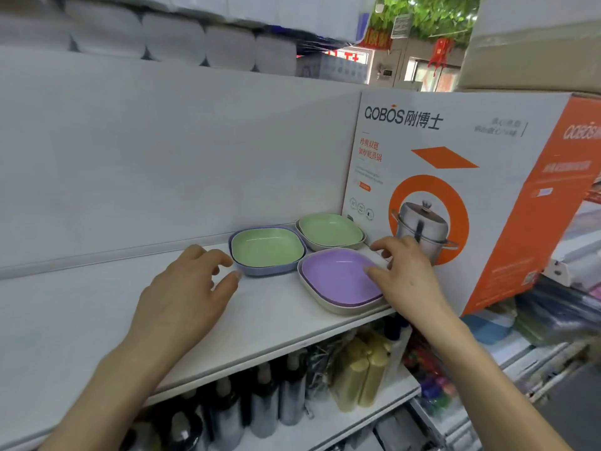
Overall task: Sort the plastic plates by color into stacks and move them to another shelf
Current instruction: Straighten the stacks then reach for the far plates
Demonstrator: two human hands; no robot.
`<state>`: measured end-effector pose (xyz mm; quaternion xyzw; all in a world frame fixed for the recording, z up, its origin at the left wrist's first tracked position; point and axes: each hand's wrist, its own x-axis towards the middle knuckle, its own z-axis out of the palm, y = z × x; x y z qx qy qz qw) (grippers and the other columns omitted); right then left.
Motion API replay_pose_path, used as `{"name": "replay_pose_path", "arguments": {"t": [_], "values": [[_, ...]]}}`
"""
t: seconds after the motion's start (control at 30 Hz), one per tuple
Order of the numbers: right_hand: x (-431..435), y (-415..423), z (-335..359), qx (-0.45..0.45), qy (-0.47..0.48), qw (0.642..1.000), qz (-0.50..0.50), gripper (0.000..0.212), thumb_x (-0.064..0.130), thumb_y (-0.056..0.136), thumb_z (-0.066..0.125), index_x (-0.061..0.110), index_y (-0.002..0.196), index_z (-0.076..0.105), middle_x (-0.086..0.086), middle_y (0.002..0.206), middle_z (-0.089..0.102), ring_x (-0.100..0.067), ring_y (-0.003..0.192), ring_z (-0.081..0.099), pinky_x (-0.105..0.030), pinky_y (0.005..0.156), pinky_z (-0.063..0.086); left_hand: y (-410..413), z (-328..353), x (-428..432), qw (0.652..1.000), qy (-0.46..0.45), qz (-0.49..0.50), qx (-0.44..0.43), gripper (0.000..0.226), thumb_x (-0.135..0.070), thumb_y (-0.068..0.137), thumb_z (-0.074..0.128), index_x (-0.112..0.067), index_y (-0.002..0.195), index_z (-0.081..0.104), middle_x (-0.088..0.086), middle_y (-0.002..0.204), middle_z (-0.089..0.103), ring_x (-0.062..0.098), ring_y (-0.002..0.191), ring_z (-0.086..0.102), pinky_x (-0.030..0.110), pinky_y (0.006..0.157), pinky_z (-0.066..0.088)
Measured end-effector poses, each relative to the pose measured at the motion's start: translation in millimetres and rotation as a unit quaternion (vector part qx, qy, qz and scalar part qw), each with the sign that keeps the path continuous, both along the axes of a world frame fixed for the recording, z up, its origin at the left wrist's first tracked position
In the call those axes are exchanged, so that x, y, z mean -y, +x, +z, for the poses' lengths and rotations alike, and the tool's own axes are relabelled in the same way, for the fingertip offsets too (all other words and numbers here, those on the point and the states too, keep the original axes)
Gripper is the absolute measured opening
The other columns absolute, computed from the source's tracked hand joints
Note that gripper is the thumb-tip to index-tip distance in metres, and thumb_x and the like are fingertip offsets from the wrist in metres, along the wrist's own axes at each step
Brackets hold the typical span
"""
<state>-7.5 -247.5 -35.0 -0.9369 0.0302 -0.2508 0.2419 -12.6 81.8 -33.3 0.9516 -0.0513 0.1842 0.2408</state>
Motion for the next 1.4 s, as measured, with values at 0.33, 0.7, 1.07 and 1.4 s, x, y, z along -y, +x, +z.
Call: {"name": "replay_pose_path", "arguments": {"t": [0.33, 0.7, 1.07, 1.4], "values": [[-17.1, 14.4, 8.4, -0.101, -0.03, 0.994, 0.025, 0.045, 0.023, 0.084, 0.077, 0.025, 0.126, 0.061, 0.004, 0.087, 0.065, -0.016, 0.082, 0.061, -0.036, 0.07, 0.052, -1.4, -6.3, -9.2, 1.0, 0.001, 0.019, -0.009, 0.023, -0.057, 0.095, 0.051, -0.045, 0.112, 0.06, -0.02, 0.103, 0.055, 0.002, 0.091, 0.061, 0.036, 0.082, 0.052], [-17.0, 13.0, 21.5, -0.069, -0.11, 0.991, 0.034, 0.038, 0.018, 0.093, 0.068, 0.025, 0.13, 0.059, 0.001, 0.087, 0.069, -0.024, 0.088, 0.064, -0.038, 0.074, 0.054, -2.7, -10.1, -7.3, 1.0, -0.007, 0.009, -0.018, 0.025, -0.057, 0.095, 0.05, -0.044, 0.114, 0.06, -0.019, 0.102, 0.056, 0.003, 0.091, 0.061, 0.039, 0.082, 0.054], [2.9, 1.9, 25.6, 0.002, -0.038, 0.998, 0.041, 0.036, 0.007, 0.099, 0.051, 0.024, 0.131, 0.051, 0.0, 0.077, 0.065, -0.017, 0.069, 0.062, -0.039, 0.061, 0.054, -13.2, -10.4, 21.9, 0.997, -0.028, -0.051, -0.049, 0.027, -0.052, 0.097, 0.053, -0.041, 0.12, 0.06, -0.02, 0.097, 0.06, 0.002, 0.088, 0.059, 0.037, 0.084, 0.053], [23.5, -5.9, 27.3, 0.004, 0.111, 0.992, 0.055, 0.05, -0.003, 0.099, 0.04, 0.021, 0.133, 0.067, 0.02, 0.072, 0.044, 0.002, 0.052, 0.047, -0.009, 0.05, 0.037, -12.0, 6.2, 80.9, 0.984, -0.041, -0.142, -0.097, 0.041, -0.059, 0.098, 0.05, -0.044, 0.136, 0.058, -0.016, 0.096, 0.066, 0.008, 0.092, 0.06, 0.034, 0.09, 0.051]]}}
